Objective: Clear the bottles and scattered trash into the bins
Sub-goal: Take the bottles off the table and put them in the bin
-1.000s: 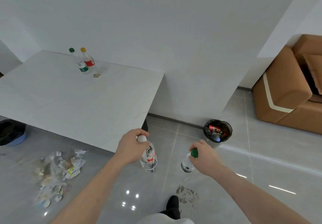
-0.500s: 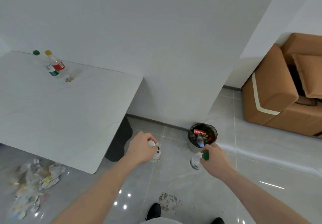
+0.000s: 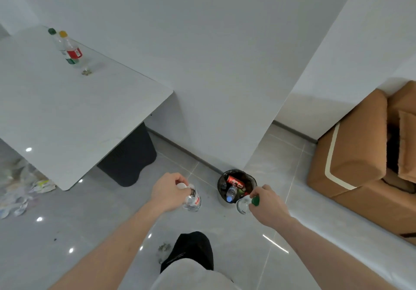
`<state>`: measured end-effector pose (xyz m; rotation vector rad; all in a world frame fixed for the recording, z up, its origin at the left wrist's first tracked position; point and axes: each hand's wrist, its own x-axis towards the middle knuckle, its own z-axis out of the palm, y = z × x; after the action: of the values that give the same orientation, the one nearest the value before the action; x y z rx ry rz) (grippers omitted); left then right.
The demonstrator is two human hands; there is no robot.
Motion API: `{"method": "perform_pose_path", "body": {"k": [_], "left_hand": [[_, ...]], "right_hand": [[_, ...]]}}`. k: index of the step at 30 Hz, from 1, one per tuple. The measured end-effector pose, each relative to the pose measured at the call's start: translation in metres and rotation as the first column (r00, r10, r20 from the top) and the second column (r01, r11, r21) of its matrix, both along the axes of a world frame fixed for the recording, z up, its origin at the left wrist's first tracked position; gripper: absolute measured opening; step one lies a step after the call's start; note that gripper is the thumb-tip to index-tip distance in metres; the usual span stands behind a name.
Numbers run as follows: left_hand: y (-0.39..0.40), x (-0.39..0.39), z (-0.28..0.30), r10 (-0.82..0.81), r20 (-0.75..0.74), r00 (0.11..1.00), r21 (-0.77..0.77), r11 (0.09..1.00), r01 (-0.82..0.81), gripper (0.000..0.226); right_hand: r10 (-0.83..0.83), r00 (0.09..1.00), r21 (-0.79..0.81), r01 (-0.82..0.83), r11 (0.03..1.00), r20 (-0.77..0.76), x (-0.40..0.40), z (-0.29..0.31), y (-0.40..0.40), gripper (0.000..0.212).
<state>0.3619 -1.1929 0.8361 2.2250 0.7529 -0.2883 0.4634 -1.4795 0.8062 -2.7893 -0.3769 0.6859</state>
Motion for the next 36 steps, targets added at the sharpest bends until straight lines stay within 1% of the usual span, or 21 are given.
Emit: {"method": "perform_pose_path", "body": {"k": [3,7,12,15,18,21,27,33,36], "left_hand": [[-0.018,0.017,-0.003,0.031,-0.018,0.999,-0.034,0.999,-0.031,0.011],[-0.036,0.058,-0.018,0.045,-0.051,0.998,-0.054,0.997,-0.048,0.011],[-0.057,0.109,-0.05,0.038,-0.098,0.994,-0.09,0.995,-0.047,0.013],[-0.062,0.136,-0.071,0.036,-0.148,0.988,-0.126,0.991,-0.055,0.013],[-0.066,0.161,-0.098,0.023,-0.187,0.982,-0.15,0.987,-0.052,0.013],[-0.071,0.187,-0.12,0.021,-0.206,0.978,-0.156,0.986,-0.054,0.012],[-0.089,0.226,-0.18,0.02,-0.242,0.97,-0.149,0.987,-0.058,0.01],[-0.115,0.253,-0.259,0.11,-0.238,0.965,-0.168,0.974,-0.153,0.013],[-0.135,0.264,-0.306,0.141,-0.213,0.967,-0.178,0.967,-0.181,0.014]], "right_hand": [[0.029,0.999,0.009,-0.029,1.0,-0.017,0.025,-0.008,-0.016,0.022],[0.026,0.998,-0.004,-0.026,1.0,-0.052,0.061,-0.024,-0.029,0.024],[0.002,0.995,-0.045,-0.007,0.999,-0.104,0.1,-0.046,-0.041,0.027],[-0.035,0.99,-0.028,0.031,0.999,-0.135,0.126,-0.063,-0.045,0.029],[-0.066,0.984,-0.044,0.06,0.997,-0.164,0.149,-0.081,-0.047,0.031],[-0.053,0.979,-0.061,0.041,0.997,-0.199,0.174,-0.104,-0.047,0.032],[-0.033,0.961,-0.077,0.012,0.997,-0.275,0.222,-0.166,-0.042,0.032],[0.057,0.938,-0.084,-0.091,0.992,-0.343,0.263,-0.254,-0.042,0.033],[0.072,0.931,-0.08,-0.108,0.991,-0.359,0.275,-0.3,-0.045,0.033]]}}
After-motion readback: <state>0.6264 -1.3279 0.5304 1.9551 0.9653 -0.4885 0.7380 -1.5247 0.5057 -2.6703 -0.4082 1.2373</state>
